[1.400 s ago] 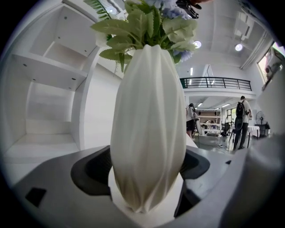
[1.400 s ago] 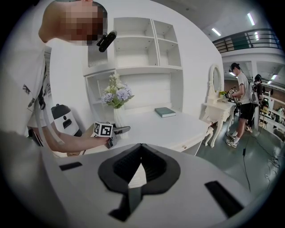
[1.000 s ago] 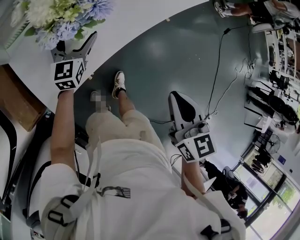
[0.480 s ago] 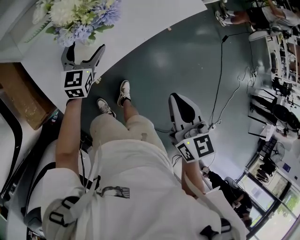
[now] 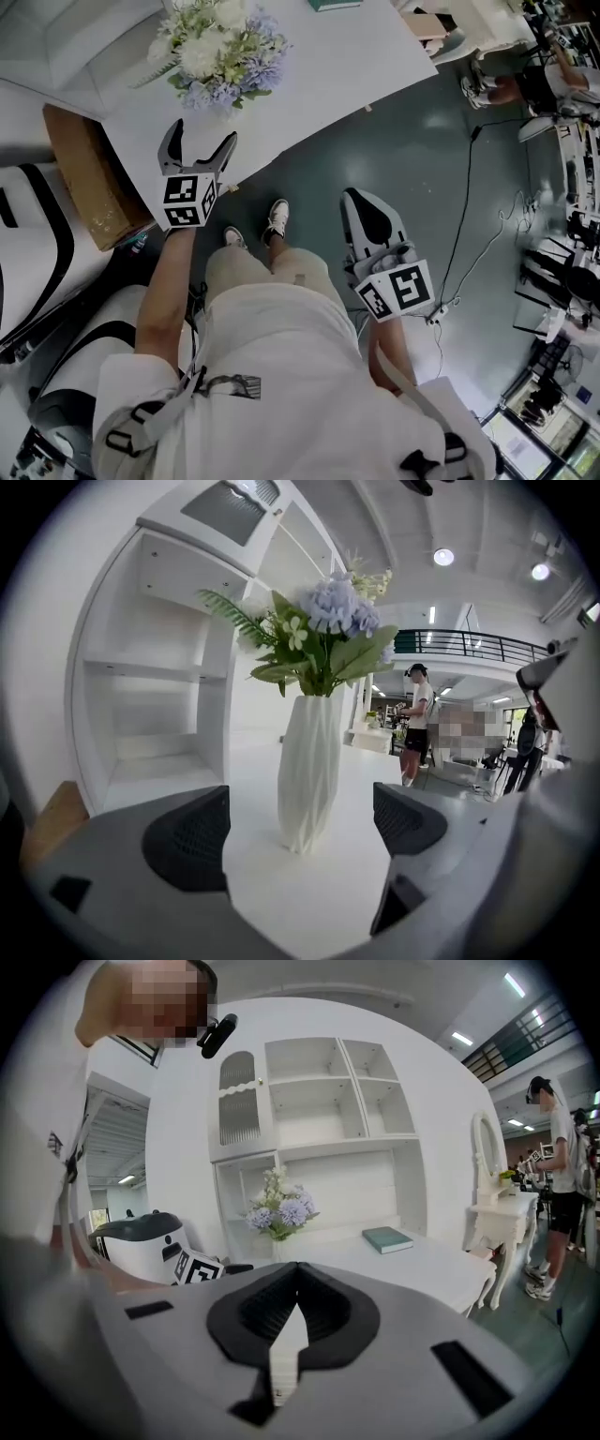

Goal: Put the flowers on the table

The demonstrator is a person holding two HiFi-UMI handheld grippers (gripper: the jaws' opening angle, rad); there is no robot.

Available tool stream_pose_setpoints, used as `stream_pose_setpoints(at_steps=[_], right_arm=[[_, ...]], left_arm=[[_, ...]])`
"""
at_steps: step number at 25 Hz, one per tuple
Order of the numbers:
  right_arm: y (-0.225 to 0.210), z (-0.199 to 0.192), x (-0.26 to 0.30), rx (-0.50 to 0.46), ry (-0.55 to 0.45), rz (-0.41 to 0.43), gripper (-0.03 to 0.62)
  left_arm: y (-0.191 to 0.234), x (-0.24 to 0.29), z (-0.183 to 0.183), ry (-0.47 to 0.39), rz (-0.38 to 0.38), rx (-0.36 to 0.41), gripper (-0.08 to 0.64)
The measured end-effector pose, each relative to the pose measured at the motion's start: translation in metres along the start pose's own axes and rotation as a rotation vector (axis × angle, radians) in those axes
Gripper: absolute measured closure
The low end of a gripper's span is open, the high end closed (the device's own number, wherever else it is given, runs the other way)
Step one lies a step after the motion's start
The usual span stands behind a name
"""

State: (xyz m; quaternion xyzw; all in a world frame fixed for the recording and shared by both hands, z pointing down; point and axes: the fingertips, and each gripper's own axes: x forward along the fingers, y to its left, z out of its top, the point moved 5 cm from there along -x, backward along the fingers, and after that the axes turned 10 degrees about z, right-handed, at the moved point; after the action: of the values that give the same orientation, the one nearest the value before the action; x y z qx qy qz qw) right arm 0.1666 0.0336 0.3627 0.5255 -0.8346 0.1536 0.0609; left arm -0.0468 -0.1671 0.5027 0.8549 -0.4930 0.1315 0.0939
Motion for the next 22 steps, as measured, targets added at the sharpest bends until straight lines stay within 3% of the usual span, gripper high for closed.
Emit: stream_pose_setpoints(at_steps=[6,11,16,22], right_arm=[[-0.009,0.024,0.011,-0.046,-0.037,0.047,0.583],[-0.015,0.038,0.018,-0.064,-0.067,0.071,0.583],[-0.021,0.046,0.025,-0.066,-0.095,0.096,0.583],[-0.032,0.056,0.038,-0.066,-0.128,0.118,0.583]], left_arm=[[0.005,-0.017,0.011,0.024,0.056,-0.002,0.092],[0.003,-0.027,0.019,0.038,0.055,-0.012,0.109],[0.010,-0.043,0.029,0.040,0.102,0.021,0.237],[0.030,-0.069,0.058,-0.020,0.177,0.044,0.393]])
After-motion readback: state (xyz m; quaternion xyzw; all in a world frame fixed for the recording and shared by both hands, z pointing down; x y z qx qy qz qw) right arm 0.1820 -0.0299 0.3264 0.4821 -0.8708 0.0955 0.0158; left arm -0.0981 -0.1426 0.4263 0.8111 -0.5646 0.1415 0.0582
